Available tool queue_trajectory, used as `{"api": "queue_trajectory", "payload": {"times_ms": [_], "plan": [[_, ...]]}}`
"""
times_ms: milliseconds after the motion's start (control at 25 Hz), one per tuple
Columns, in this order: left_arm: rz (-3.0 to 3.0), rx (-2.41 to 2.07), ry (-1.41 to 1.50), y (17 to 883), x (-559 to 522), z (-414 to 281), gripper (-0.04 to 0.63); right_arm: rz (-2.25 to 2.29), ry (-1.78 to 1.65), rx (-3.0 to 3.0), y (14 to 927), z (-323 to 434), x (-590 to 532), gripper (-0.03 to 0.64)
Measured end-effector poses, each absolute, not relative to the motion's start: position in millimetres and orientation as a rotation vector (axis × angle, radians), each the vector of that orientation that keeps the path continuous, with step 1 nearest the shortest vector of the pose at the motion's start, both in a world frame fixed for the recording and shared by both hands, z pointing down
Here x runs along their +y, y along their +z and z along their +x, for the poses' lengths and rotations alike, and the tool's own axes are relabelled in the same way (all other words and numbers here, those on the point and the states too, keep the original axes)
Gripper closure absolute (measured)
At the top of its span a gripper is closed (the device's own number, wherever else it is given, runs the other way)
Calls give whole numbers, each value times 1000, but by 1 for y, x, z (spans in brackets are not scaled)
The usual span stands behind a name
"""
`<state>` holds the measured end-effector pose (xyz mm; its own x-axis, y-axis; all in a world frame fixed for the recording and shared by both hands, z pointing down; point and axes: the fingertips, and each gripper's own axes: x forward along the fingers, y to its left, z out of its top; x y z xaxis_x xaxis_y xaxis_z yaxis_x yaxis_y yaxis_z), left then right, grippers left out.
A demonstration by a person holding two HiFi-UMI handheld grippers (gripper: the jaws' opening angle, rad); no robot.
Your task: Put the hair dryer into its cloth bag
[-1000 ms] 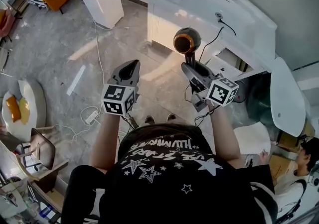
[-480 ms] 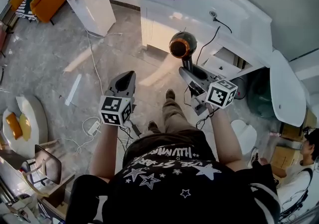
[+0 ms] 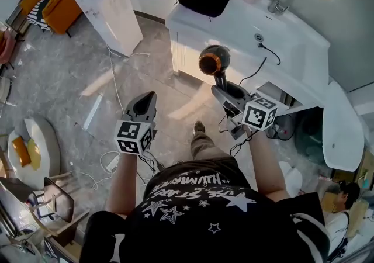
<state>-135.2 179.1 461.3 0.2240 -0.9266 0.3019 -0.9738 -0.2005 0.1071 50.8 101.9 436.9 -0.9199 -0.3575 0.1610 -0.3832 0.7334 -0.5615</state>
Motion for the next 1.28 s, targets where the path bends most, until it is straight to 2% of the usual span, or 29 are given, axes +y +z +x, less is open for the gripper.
{"api": "queue_trajectory", "payload": {"times_ms": [520,1280], "plan": [[2192,-1868,307,449,28,-127,584,398,877,-2867,439,38,-41,414],[2237,-1865,501,453,-66,-153,584,268,779,-2762,462,23,-100,414]]}}
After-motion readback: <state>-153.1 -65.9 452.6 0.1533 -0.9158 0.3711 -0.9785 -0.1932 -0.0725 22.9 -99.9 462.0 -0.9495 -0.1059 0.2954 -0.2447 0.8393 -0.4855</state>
